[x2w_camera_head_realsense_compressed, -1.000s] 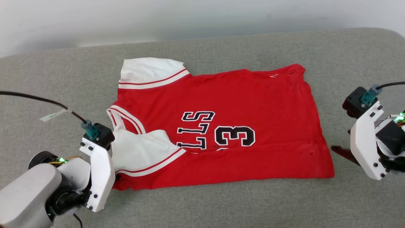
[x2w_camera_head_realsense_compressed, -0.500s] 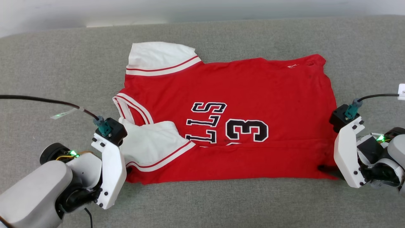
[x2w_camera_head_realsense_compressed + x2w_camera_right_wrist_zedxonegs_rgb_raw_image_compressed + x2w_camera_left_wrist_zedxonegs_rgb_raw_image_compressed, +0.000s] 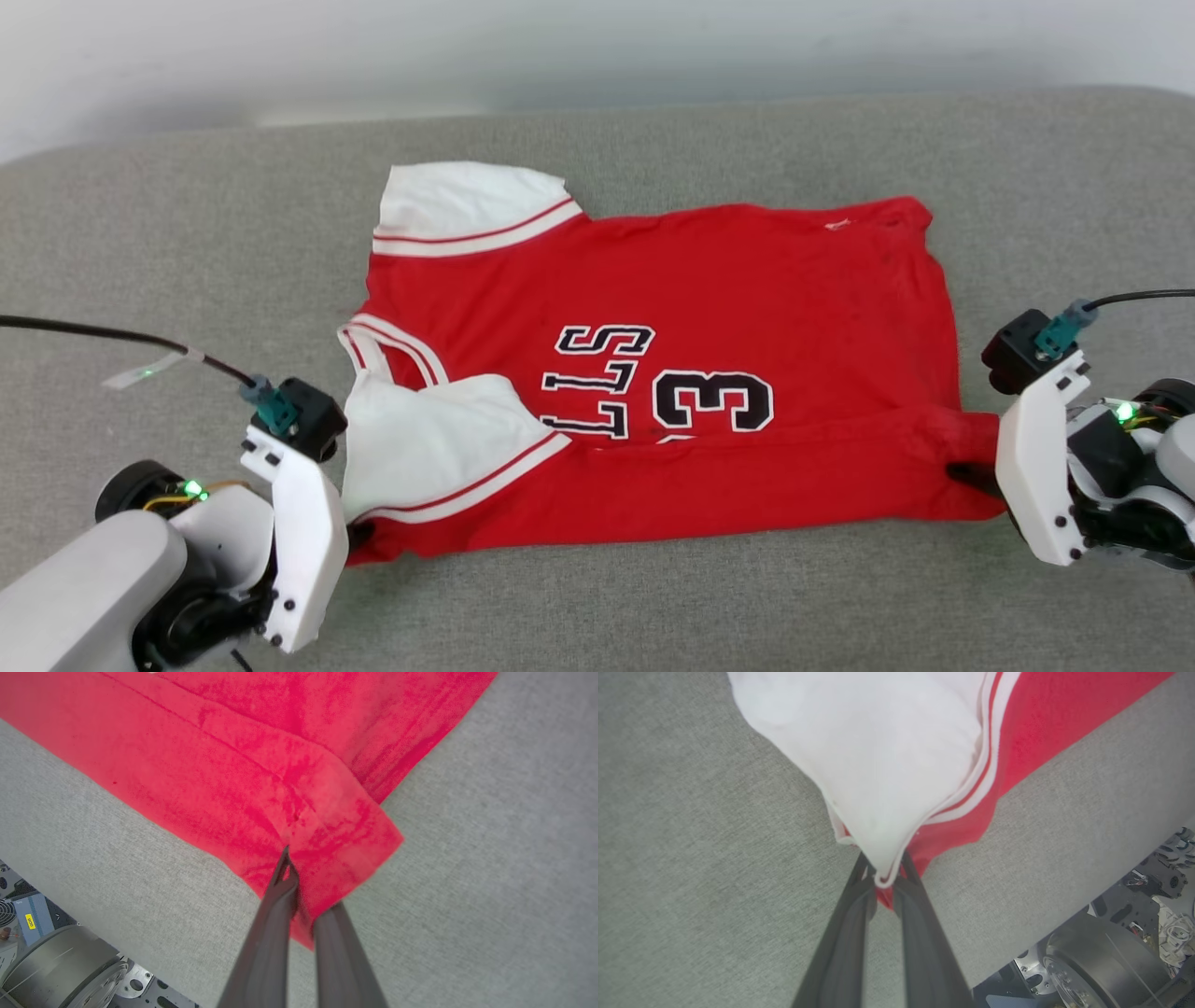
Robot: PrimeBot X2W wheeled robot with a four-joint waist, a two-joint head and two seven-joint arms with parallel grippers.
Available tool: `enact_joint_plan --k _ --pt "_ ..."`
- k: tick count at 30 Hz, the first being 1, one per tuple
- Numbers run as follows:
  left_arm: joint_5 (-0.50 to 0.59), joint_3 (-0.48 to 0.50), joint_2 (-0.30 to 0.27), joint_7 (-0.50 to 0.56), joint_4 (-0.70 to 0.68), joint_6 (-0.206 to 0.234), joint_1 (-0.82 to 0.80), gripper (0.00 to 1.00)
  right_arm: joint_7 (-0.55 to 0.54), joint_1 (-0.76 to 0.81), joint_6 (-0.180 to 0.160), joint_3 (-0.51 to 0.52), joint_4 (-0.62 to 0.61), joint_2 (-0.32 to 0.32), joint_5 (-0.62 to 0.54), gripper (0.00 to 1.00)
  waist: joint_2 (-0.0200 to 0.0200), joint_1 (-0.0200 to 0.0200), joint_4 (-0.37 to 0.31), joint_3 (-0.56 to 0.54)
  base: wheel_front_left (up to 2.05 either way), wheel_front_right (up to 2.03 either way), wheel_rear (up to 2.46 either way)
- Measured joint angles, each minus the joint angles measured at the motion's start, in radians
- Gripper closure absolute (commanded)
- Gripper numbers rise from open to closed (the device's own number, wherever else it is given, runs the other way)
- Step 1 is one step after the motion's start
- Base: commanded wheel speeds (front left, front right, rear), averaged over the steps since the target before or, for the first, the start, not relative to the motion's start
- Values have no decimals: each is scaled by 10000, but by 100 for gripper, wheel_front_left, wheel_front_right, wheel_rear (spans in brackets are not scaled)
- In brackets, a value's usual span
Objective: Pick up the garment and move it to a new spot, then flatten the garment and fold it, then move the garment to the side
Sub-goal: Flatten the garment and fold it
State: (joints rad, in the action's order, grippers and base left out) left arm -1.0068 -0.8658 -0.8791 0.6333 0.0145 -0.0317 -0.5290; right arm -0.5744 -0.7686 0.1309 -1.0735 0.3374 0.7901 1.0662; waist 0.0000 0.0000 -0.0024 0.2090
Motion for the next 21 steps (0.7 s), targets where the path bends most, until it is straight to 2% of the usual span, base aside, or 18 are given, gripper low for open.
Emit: enact_joint_plan --k 13,17,21 --pt "-725 -88 -880 -96 -1386 453 1538 100 416 1156 2 -123 -1772 1714 543 100 0 0 -57 -884 0 0 0" --pt "-802 -268 -895 -276 -1459 598 2010 100 399 1679 2 -134 -1766 1795 621 100 0 -1 -68 -820 0 0 0" --pt "-821 -385 -660 -391 -1058 625 2198 100 416 2041 2 -171 -1266 1419 533 100 0 0 -71 -648 0 0 0"
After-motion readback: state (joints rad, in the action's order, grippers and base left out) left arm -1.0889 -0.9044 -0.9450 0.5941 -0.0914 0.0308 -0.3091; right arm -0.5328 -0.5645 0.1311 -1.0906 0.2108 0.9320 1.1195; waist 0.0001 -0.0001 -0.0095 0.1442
